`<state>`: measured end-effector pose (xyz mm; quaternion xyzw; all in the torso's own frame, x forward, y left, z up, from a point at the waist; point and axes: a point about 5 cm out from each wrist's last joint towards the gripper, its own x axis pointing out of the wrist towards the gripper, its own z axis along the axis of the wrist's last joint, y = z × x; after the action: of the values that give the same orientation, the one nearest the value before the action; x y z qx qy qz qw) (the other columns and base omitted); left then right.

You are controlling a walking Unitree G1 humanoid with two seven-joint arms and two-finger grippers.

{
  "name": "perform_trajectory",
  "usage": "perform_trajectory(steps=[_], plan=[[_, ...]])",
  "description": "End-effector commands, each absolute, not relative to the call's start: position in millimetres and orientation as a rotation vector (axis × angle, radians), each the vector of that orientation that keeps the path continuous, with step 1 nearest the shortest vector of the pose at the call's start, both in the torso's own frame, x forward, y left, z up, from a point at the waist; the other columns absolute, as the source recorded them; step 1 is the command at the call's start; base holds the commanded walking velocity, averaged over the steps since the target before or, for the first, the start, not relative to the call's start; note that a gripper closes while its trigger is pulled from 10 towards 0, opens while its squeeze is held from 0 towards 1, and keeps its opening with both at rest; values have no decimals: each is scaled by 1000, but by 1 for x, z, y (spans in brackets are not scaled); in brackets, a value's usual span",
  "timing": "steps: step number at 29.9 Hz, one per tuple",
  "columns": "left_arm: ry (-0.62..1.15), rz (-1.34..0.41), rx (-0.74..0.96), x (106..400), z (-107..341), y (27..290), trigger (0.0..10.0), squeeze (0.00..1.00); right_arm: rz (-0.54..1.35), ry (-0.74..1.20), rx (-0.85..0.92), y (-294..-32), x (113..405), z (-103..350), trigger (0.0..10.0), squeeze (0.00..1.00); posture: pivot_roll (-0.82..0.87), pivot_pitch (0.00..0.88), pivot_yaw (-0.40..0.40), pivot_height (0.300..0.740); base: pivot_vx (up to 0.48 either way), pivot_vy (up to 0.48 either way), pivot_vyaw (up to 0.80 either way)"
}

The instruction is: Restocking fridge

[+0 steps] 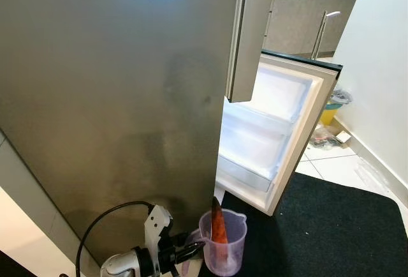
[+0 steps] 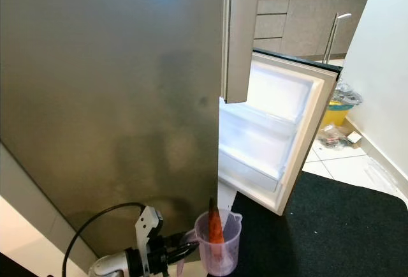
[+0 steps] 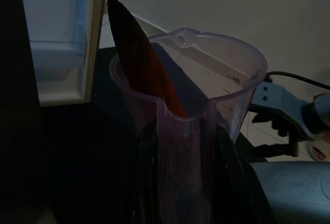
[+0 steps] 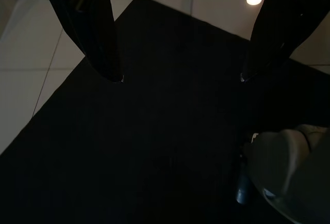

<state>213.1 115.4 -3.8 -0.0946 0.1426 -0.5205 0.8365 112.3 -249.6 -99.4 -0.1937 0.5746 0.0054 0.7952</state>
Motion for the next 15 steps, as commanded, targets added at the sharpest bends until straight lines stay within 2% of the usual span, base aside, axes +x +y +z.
perform_trajectory(steps=[1, 15], plan=[[302, -1111, -206, 213, -4, 113, 10000, 0, 38, 1219, -420, -245, 117, -99, 10000, 0, -70, 0, -6, 740, 244, -375, 0], [334, -1106, -231, 211, -8, 103, 10000, 0, 106, 1212, -485, -243, 125, -97, 10000, 0, -60, 0, -27, 740, 244, -400, 0]])
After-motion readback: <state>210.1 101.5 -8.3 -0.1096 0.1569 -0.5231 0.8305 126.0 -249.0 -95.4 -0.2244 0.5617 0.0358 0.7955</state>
